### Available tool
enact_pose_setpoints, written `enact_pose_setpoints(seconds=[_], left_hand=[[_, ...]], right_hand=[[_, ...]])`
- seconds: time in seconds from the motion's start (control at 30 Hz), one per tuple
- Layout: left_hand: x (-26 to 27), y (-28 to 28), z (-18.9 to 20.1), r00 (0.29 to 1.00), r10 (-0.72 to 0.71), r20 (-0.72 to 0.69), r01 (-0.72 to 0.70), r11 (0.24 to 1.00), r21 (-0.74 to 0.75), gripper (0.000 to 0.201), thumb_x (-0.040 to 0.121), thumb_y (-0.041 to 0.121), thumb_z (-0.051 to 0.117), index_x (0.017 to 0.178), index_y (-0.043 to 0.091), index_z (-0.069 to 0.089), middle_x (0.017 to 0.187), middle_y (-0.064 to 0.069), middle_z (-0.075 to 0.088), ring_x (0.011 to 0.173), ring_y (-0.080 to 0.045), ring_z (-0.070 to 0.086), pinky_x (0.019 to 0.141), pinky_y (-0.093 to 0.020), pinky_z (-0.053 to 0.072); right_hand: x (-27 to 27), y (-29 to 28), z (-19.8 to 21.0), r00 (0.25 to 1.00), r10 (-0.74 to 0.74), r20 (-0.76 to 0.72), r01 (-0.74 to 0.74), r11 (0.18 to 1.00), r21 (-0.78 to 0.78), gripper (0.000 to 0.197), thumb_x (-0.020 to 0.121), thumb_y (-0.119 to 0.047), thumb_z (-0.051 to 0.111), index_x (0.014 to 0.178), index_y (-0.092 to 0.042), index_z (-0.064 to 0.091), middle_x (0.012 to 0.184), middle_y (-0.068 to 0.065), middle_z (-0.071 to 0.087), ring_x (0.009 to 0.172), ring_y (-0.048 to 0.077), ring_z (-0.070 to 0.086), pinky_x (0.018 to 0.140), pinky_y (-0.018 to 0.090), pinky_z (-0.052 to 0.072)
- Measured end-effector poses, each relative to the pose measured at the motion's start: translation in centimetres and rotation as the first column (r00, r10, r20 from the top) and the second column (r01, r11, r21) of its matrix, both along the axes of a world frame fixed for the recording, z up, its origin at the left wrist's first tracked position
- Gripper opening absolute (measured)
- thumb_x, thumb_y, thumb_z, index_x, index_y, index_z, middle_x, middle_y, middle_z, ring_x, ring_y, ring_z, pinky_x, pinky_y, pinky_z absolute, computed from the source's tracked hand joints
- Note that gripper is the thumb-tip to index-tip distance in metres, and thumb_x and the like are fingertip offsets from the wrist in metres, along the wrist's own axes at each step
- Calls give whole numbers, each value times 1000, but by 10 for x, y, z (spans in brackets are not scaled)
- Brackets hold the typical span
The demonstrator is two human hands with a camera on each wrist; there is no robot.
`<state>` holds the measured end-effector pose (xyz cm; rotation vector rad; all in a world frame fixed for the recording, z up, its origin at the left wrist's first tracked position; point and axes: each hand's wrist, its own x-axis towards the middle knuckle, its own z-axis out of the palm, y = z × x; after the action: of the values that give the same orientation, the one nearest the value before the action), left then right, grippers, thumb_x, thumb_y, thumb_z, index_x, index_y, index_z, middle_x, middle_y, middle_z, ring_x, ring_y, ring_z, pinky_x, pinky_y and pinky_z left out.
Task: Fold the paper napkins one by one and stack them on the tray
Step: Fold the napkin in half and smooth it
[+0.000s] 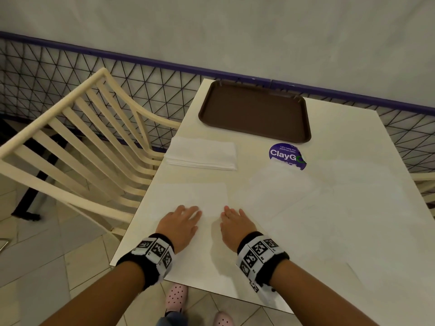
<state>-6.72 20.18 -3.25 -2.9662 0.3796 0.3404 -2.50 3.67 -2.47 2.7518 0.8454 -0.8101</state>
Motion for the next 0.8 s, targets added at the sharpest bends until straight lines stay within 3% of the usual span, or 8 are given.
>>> enact_pose_setpoints(seconds=[0.13, 0.27, 0.33, 0.4, 0.5, 0.63, 0.73, 0.8], left_hand=[[-19, 24, -2, 994, 102, 26, -100, 993, -59, 47, 48, 31, 89, 89, 15, 74, 94, -1, 71, 69, -21, 68, 39, -23, 49], [-36, 55, -5, 986, 146, 82, -144, 989, -30, 40, 54, 28, 85, 88, 12, 71, 86, -1, 70, 61, -19, 67, 36, -25, 47], [-36, 62, 2, 973, 220, 67, -220, 975, -4, 38, 51, 25, 88, 84, 11, 73, 85, -1, 69, 63, -18, 66, 42, -29, 51], [-30, 60, 13, 958, 286, 15, -286, 958, 6, 35, 79, 29, 69, 108, 9, 67, 111, -4, 62, 96, -23, 63, 76, -37, 55], [-10, 54, 18, 968, 242, -61, -241, 970, 29, 55, 96, 36, 41, 144, 13, 28, 151, -4, 23, 139, -20, 24, 112, -32, 25], [18, 42, 17, 953, 181, -245, -190, 982, -15, 64, 94, 19, 43, 149, 21, 9, 155, -2, 6, 142, -20, 13, 107, -32, 31], [28, 32, 23, 962, 136, -238, -116, 989, 97, 69, 93, 6, 43, 149, 18, 5, 149, -12, 14, 133, -27, 25, 96, -33, 41], [34, 30, 18, 981, 81, -175, -61, 992, 114, 64, 89, 4, 52, 146, 12, 25, 137, -19, 34, 118, -31, 44, 82, -28, 49]], right_hand=[[5, 1, 1, 999, 43, 13, -43, 999, -22, 47, 99, -15, 24, 144, 0, 23, 156, 13, 13, 142, 24, 20, 118, 39, 9], [12, 7, 2, 993, 112, 26, -109, 989, -97, 42, 97, -14, 26, 134, -1, 41, 144, 14, 36, 133, 26, 35, 117, 41, 11], [16, 11, 4, 987, 147, 59, -140, 983, -116, 38, 98, -15, 28, 128, -4, 49, 135, 12, 48, 126, 25, 44, 116, 41, 14], [19, 16, 7, 977, 183, 114, -172, 981, -93, 34, 99, -18, 30, 122, -6, 53, 126, 9, 57, 118, 25, 52, 113, 39, 21], [23, 24, 12, 970, 181, 164, -179, 983, -23, 40, 100, -33, 32, 123, -5, 49, 121, 11, 59, 114, 28, 54, 106, 37, 29], [25, 37, 16, 966, 211, 153, -206, 977, -47, 51, 96, -45, 36, 128, -5, 43, 124, 12, 58, 115, 29, 53, 102, 37, 31], [25, 45, 14, 964, 213, 157, -209, 977, -43, 53, 96, -46, 36, 128, -4, 43, 122, 12, 59, 113, 28, 55, 100, 37, 32], [26, 50, 12, 969, 185, 166, -186, 983, -12, 48, 98, -42, 35, 125, -3, 45, 119, 11, 60, 111, 28, 56, 98, 37, 32]])
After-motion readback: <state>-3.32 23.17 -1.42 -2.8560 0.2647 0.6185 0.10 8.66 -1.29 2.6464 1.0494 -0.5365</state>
